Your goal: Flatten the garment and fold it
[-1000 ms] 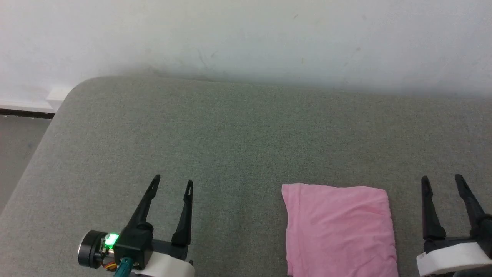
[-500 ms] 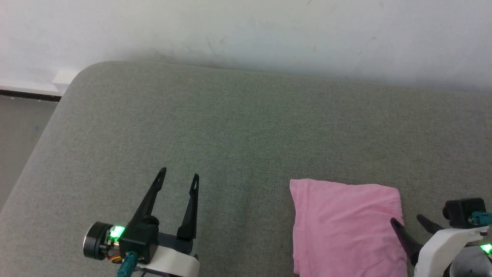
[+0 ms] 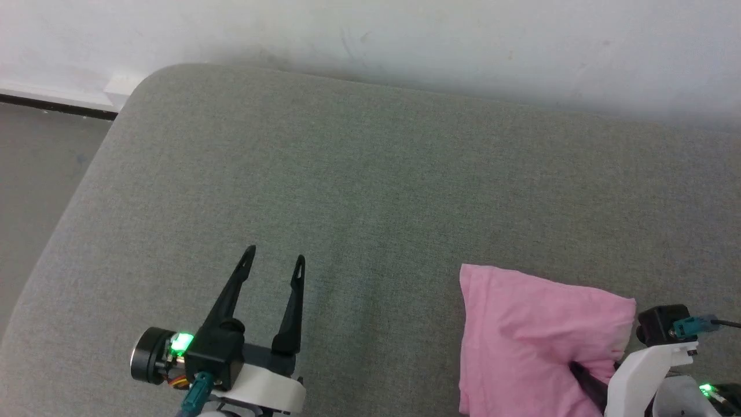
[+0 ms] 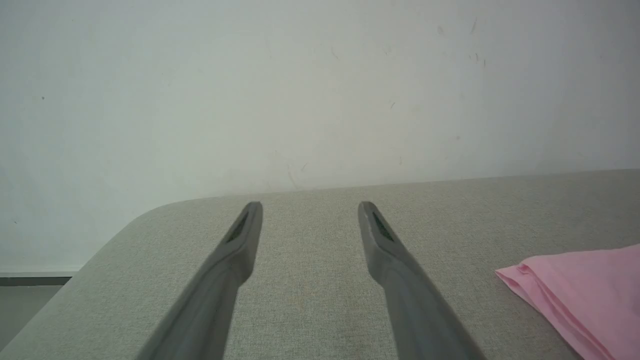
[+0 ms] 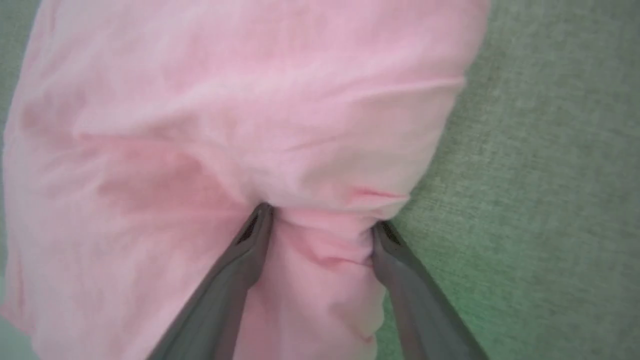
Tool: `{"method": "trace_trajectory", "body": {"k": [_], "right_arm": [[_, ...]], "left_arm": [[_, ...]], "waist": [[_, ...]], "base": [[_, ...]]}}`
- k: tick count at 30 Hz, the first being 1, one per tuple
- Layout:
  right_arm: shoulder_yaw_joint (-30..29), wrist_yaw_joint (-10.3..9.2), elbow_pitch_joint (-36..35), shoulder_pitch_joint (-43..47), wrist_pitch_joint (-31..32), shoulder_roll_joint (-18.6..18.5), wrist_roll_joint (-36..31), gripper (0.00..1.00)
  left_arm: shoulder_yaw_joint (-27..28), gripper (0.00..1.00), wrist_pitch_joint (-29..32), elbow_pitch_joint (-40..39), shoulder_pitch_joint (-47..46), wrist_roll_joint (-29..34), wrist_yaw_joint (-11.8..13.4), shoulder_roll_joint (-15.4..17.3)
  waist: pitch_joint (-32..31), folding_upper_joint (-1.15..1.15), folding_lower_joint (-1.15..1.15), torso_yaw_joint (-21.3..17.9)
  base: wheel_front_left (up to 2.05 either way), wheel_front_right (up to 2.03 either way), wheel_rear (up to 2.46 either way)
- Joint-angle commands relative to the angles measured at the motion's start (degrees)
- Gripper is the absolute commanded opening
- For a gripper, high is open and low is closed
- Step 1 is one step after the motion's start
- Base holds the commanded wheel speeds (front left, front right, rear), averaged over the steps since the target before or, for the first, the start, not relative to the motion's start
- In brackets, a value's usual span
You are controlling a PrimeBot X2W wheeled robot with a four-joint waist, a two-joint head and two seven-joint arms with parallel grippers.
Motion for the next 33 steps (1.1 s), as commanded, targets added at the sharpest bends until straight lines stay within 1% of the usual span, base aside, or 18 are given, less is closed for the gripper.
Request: {"method": "trace_trajectory", "body": {"k": [1, 5, 7, 10, 15, 19, 22, 23, 25, 29, 33], "right_arm": [[1.7, -0.04, 2.3, -0.1, 0.0, -0.1, -1.1, 0.00], [4.3, -0.04, 3.1, -2.8, -4.2, -2.6, -4.8, 0.00], [6.3, -0.04, 2.6, -5.0, -6.1, -4.7, -6.8, 0.00], [10.3, -0.04, 1.2, -8.9, -7.3, -7.6, -8.2, 0.00], [15.3, -0.04, -1.2, -15.5, -6.2, -14.9, -9.4, 0.00], [18.0, -0.04, -0.7, -19.8, -5.7, -22.3, -8.8, 0.00], [18.0, -0.04, 1.7, -22.9, -7.0, -27.8, -7.9, 0.00], [18.0, -0.04, 1.7, -22.9, -7.0, -27.8, -7.9, 0.00], [17.6, -0.04, 4.5, -24.6, -8.5, -30.8, -7.2, 0.00], [17.9, -0.04, 11.3, -27.7, -15.0, -35.8, -6.5, 0.00], [19.1, -0.04, 19.5, -29.4, -21.0, -39.8, -6.0, 0.00]], "left_arm": [[0.2, 1.00, -0.3, 0.2, -1.0, 0.5, -0.3, -0.2], [0.0, 1.00, -0.3, 0.3, -1.2, 1.0, -0.5, 0.0], [-0.3, 1.00, -0.3, 0.3, -1.2, 1.3, -0.6, 0.1], [-0.3, 1.00, -0.3, 0.1, -1.0, 1.3, -0.5, 0.1], [0.3, 1.00, -0.3, -0.6, -2.5, 1.6, -0.6, 0.9], [0.2, 1.00, -0.3, -0.4, -4.9, 2.5, -0.9, 1.8], [0.2, 1.00, -0.3, -0.5, -7.6, 3.0, -1.3, 2.8], [0.2, 1.00, -0.3, -0.5, -7.6, 3.0, -1.3, 2.8], [0.2, 1.00, -0.3, -0.5, -9.3, 3.3, -1.5, 3.4], [-0.4, 1.00, -0.3, -0.2, -11.9, 3.5, -2.0, 4.1], [-1.1, 1.00, -0.3, 0.0, -13.7, 3.7, -2.3, 4.6]], "waist": [[0.2, -0.01, 0.00, 0.2], [-0.2, -0.01, 0.00, -1.2], [-0.2, -0.01, 0.00, -3.0], [0.3, -0.01, 0.00, -6.9], [3.5, -0.01, 0.00, -14.1], [7.3, -0.01, 0.00, -18.9], [10.7, -0.01, 0.00, -21.2], [10.7, -0.01, 0.00, -21.2], [12.7, -0.01, 0.00, -22.2], [16.3, -0.01, 0.00, -23.2], [19.1, -0.01, 0.00, -22.6]], "base": [[0.00, 0.00, 0.00], [0.00, 0.00, 0.00], [0.00, 0.00, 0.00], [0.00, 0.00, 0.00], [0.00, 0.00, 0.00], [0.00, 0.00, 0.00], [0.00, 0.00, 0.00], [0.00, 0.00, 0.00], [0.00, 0.00, 0.00], [0.00, 0.00, 0.00], [0.00, 0.00, 0.00]]}}
